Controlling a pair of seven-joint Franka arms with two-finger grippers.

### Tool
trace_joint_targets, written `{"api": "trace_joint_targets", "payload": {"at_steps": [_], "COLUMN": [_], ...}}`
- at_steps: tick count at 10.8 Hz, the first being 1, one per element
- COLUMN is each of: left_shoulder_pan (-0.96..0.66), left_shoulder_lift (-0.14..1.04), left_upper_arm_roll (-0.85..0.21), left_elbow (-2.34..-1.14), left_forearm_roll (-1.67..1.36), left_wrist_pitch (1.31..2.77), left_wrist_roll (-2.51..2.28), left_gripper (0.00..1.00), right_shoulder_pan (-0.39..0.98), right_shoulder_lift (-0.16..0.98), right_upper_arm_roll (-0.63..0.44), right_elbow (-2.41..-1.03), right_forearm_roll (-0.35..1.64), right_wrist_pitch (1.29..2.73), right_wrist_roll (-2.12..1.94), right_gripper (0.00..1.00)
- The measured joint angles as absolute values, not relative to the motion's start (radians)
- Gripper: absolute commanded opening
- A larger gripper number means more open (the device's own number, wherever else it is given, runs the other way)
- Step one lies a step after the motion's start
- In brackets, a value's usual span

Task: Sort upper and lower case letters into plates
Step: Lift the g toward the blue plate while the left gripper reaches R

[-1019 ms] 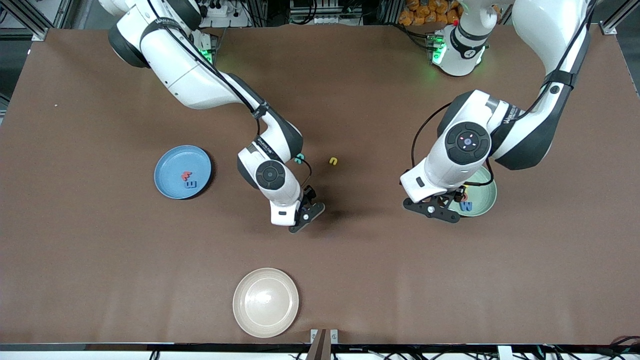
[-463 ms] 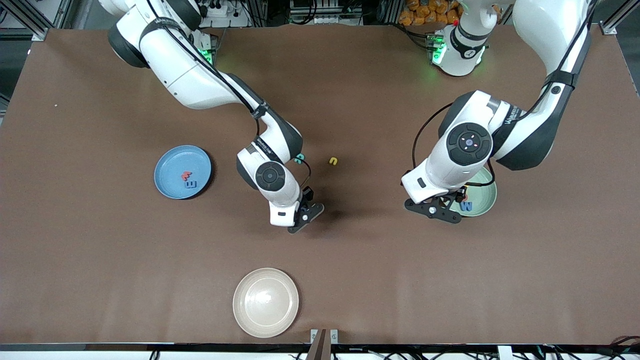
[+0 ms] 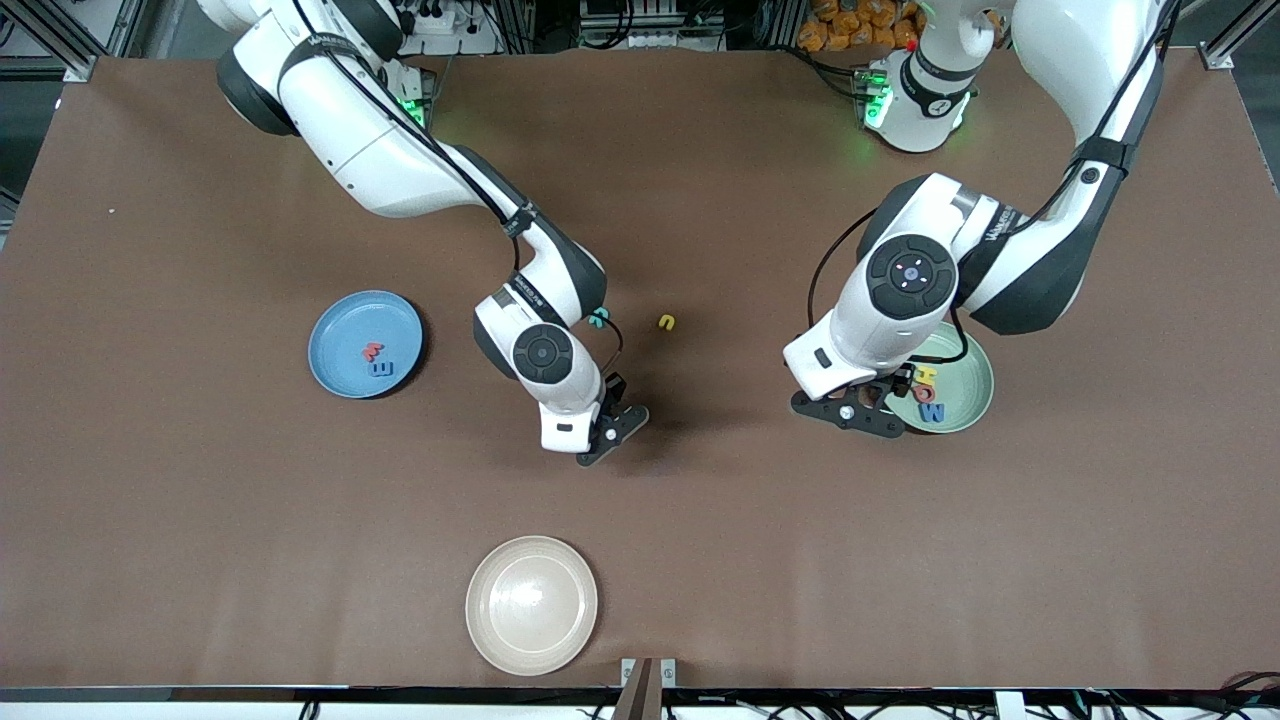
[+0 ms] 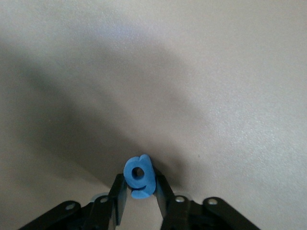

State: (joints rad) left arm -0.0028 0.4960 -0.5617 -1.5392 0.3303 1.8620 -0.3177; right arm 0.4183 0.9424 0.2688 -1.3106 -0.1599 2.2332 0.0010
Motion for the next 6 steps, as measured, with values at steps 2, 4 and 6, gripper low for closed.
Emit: {"api": "trace_joint_targets", "payload": {"at_steps": [2, 4, 6], "left_shoulder_pan": [-0.003, -0.004, -0.013], "left_shoulder_lift": [0.496, 0.496, 0.496], "left_upper_arm_roll": [-0.562, -0.564, -0.567], "left_elbow": [-1.539, -1.538, -1.538], "left_forearm_roll": [0.33, 0.323, 0.298], "left_wrist_pitch": [1.862, 1.862, 1.862], "left_wrist_roll": [-0.319, -0.326, -0.399], "left_gripper": [1.0, 1.0, 1.0], "right_shoulder_pan": [0.418, 0.416, 0.41], "right_shoulder_lift": [0.943, 0.943, 0.943], "right_upper_arm_roll": [0.268, 0.268, 0.267], "right_elbow": [-1.306, -1.301, -1.263], "right_forearm_roll": [-0.16, -0.16, -0.16], "right_wrist_pitch": [2.214, 2.198, 2.104], "right_wrist_roll": [0.001, 0.001, 0.001], "right_gripper": [0.14, 0.08, 0.02]}}
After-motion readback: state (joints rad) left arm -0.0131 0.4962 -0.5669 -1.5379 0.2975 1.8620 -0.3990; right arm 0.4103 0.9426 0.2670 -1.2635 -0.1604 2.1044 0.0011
